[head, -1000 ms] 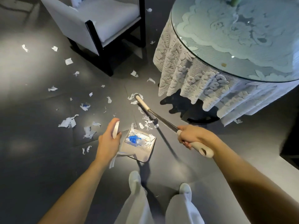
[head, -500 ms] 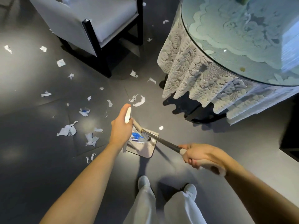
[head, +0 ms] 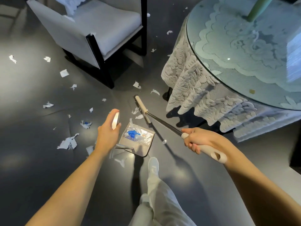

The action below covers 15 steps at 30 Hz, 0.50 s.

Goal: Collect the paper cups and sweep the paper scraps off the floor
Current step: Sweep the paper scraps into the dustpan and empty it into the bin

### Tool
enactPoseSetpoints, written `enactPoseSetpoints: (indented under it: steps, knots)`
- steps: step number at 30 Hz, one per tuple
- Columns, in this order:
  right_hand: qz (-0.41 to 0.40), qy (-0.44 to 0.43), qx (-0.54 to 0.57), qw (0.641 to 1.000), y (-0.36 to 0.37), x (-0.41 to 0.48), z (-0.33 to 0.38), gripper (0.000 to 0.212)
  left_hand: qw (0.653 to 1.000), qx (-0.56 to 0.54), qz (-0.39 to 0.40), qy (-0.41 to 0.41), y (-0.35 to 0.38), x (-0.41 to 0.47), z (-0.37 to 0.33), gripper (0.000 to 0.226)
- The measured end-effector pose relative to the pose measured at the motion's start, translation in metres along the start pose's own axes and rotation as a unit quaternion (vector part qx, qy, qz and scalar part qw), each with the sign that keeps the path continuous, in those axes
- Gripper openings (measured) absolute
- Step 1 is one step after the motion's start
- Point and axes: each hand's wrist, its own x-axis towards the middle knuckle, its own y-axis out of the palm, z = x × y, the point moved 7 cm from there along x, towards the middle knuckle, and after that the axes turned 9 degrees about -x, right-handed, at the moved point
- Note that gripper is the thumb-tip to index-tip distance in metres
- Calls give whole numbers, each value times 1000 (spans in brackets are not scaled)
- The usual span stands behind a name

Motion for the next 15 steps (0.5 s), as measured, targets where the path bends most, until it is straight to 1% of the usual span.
enactPoseSetpoints:
  steps: [3,5,7,11,12,14,15]
  knots:
    - [-14,-18,-3,1000,-17,22,36,69,1000,-1,-18,-9,-5,31,-9,51]
    - [-31,-21,-8,999,-29,43,58,70,1000,2,-29,-11,-7,52,-18,52]
    - [-42,-21,-38,998,-38,64,79,69,999,5,-33,-16,-7,74,-26,52]
    - [-28,-76,-103,991,-44,95,116,59,999,18,-28,-32,-7,106,-31,55]
    - [-16,-70,-117,990,-44,102,118,52,999,20,-29,-37,-7,111,-30,56]
    - [5,-33,-154,987,-40,112,115,26,998,22,-35,-42,-10,123,-29,55]
    - [4,-13,-174,985,-40,115,112,20,998,20,-37,-42,-12,128,-28,53]
